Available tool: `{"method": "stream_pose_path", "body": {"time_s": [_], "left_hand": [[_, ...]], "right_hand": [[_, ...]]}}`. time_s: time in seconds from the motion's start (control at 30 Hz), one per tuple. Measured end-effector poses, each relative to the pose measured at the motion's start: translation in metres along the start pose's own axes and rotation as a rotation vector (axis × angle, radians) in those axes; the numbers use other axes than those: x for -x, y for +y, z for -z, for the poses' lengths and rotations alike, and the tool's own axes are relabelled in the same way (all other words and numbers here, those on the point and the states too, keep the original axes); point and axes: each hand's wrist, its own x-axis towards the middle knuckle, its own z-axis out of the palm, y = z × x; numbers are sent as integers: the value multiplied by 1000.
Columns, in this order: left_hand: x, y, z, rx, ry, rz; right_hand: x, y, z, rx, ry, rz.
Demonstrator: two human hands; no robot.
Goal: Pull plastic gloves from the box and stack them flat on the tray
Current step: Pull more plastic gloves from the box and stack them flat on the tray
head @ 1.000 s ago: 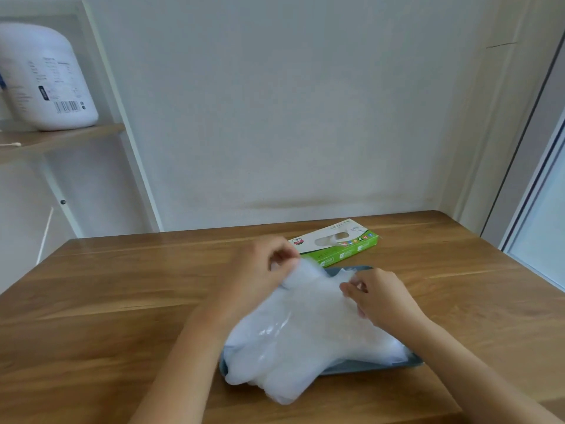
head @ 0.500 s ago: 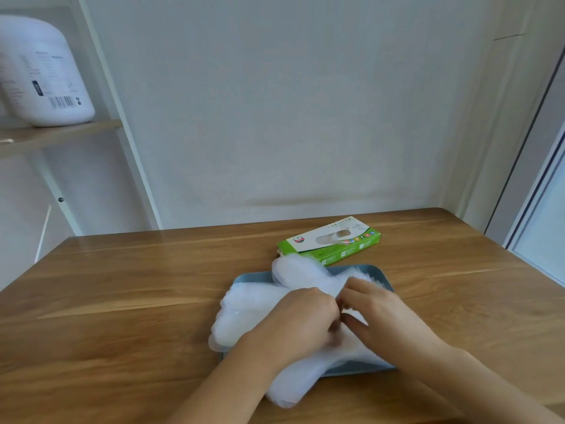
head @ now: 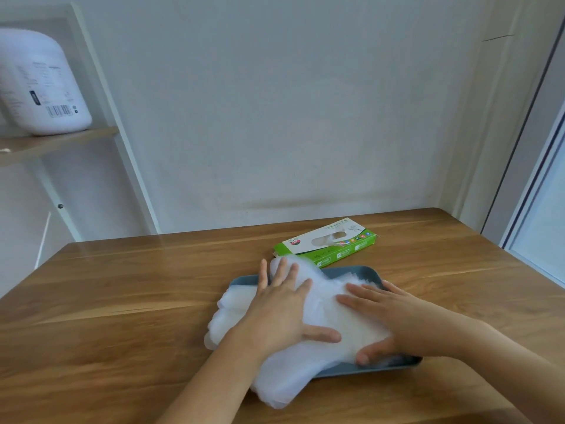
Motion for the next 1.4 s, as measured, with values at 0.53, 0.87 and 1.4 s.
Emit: {"method": "stream_pose_path", "body": {"time_s": [0.53,0.87,1.4], "left_hand": [[-10,-55,-8,217,-80,370],[-7,-85,33,541,-155,320],[-91,-68,26,649,-226,-1]], "right_hand": [[-2,3,21,-161,24,-32],[-90,44,61,-411,651,-77],[-159,58,42,-448,478,-200]]}}
